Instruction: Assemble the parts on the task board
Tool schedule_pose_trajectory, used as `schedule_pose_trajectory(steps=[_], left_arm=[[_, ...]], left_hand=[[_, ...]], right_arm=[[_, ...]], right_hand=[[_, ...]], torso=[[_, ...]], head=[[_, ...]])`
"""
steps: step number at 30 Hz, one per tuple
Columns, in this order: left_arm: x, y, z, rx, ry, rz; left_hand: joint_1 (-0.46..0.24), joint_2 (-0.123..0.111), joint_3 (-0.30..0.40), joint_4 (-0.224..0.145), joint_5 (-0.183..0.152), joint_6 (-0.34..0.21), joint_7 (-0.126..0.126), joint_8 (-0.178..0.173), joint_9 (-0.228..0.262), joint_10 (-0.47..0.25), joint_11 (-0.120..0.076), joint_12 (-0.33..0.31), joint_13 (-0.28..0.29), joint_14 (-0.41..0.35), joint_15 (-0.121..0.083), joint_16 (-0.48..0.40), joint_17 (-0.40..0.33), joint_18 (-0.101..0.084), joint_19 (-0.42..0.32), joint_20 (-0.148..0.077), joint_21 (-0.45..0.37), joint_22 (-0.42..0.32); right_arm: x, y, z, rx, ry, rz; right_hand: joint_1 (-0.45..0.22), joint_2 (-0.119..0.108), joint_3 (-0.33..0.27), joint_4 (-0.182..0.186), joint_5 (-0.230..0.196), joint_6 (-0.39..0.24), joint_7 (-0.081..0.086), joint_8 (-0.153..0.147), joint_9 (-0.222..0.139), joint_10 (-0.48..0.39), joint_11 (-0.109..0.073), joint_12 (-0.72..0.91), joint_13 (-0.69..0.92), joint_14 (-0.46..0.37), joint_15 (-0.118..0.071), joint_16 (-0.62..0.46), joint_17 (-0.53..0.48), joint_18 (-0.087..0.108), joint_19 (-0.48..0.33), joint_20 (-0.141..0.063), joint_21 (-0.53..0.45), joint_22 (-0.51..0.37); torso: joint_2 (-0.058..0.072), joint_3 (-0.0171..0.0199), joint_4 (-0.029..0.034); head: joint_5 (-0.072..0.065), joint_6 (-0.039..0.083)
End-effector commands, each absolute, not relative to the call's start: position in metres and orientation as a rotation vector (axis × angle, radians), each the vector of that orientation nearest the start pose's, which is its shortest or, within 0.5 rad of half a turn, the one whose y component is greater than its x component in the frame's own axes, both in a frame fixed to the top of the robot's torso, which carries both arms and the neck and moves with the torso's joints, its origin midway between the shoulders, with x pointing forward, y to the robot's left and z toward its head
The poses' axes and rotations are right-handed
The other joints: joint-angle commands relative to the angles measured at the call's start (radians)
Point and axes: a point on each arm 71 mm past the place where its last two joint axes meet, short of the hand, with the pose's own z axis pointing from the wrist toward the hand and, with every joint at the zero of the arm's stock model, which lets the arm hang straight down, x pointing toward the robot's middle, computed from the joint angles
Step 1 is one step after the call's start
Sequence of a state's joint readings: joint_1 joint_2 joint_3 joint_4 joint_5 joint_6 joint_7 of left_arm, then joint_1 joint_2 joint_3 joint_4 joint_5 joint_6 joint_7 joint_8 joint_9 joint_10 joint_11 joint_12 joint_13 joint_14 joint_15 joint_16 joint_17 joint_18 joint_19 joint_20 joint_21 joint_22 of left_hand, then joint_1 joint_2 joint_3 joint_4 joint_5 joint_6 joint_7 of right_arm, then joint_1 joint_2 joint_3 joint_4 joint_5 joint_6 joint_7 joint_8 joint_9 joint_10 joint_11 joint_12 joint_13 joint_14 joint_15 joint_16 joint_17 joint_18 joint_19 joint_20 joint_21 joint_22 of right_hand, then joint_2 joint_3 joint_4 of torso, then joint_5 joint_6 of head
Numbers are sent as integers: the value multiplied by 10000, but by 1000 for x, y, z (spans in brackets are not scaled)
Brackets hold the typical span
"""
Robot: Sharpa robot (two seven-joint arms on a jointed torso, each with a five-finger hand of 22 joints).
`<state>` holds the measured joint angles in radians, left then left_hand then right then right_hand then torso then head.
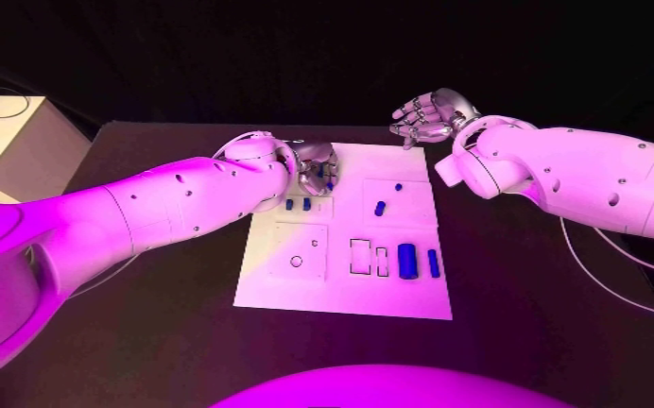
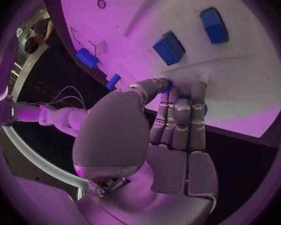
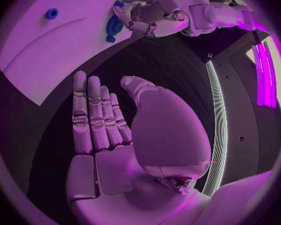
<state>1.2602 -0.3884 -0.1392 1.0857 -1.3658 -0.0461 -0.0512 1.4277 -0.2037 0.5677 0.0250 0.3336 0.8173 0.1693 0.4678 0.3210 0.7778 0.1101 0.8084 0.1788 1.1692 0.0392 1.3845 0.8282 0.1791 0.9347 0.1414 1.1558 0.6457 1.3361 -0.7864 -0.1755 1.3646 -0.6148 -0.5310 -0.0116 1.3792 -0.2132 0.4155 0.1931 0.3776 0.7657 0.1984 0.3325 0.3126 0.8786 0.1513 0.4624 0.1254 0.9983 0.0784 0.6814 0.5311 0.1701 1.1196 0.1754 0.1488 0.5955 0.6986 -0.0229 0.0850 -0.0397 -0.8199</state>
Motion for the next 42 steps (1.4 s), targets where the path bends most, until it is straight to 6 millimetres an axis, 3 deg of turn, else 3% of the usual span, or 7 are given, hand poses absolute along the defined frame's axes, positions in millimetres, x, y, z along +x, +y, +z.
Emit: schedule_pose_trajectory(steps=[1,6,13,23,29,37,42], left_arm=[[536,78,-226,3562,19758,-6803],[535,78,-227,3562,19834,-6849],[537,79,-227,3484,19822,-6803],[538,84,-224,3206,19402,-7107],[537,92,-219,2754,19073,-7535],[535,105,-204,1865,18759,-8174],[531,114,-198,1563,18755,-8402]], left_hand=[[-38,87,82,-4,-34,180,-24,-93,-18,157,-30,-92,-76,108,-10,63,53,72,46,-18,43,17],[-82,130,109,-6,-37,350,-45,-155,-30,314,-50,-250,-169,187,-31,110,109,63,84,-32,73,49],[-44,319,200,-106,-59,731,-130,-331,-2,902,-172,-628,-366,692,-142,353,628,-78,718,-92,497,787],[5,369,399,-380,-58,1007,-143,-801,91,1607,-202,-1505,-667,990,-193,428,824,-145,1026,-156,754,1145],[-17,366,427,-426,-63,1081,-137,-889,121,1743,-204,-1679,-707,1075,-191,465,929,-165,1112,-160,827,1258],[-46,348,428,-454,-69,1118,-127,-955,139,1819,-197,-1789,-727,1154,-187,507,1048,-178,1172,-165,877,1331],[-80,332,410,-452,-80,1134,-122,-984,148,1849,-193,-1838,-735,1168,-181,515,1067,-182,1181,-163,885,1344]], right_arm=[[528,-240,-173,6595,15913,8376],[528,-240,-173,6590,15924,8382],[528,-240,-173,6590,15930,8381],[528,-240,-173,6587,15932,8382],[528,-241,-173,6588,15927,8377],[528,-243,-173,6611,15891,8334],[528,-245,-173,6629,15888,8305]], right_hand=[[-24,-11,45,-2,39,32,245,10,-13,40,30,-43,-11,-47,40,-34,-11,73,-41,7,-47,-11],[-35,-3,47,4,40,37,247,13,-14,48,32,-43,-19,-39,42,-38,-17,73,-38,9,-50,-19],[-35,-3,47,4,40,37,247,13,-14,48,32,-43,-19,-39,42,-38,-17,73,-38,9,-50,-19],[-35,-3,47,4,40,37,247,13,-14,48,32,-43,-19,-39,42,-38,-17,73,-38,9,-50,-19],[-51,10,53,12,42,47,250,19,-14,64,33,-42,-33,-24,43,-43,-27,75,-29,12,-54,-32],[-60,17,55,18,44,52,251,21,-15,71,34,-41,-39,-16,43,-45,-32,76,-25,14,-55,-38],[-60,17,55,18,44,52,251,21,-15,71,34,-41,-39,-16,43,-45,-32,76,-25,14,-55,-38]], torso=[[0,-7,-3],[-3,-2,-2],[-7,0,-5],[-9,0,-13],[-16,-3,-15],[-54,-7,14],[-107,-30,61]], head=[[4,-17],[5,-28],[1,-35],[-3,1],[-15,35],[-3,69],[-15,35]])
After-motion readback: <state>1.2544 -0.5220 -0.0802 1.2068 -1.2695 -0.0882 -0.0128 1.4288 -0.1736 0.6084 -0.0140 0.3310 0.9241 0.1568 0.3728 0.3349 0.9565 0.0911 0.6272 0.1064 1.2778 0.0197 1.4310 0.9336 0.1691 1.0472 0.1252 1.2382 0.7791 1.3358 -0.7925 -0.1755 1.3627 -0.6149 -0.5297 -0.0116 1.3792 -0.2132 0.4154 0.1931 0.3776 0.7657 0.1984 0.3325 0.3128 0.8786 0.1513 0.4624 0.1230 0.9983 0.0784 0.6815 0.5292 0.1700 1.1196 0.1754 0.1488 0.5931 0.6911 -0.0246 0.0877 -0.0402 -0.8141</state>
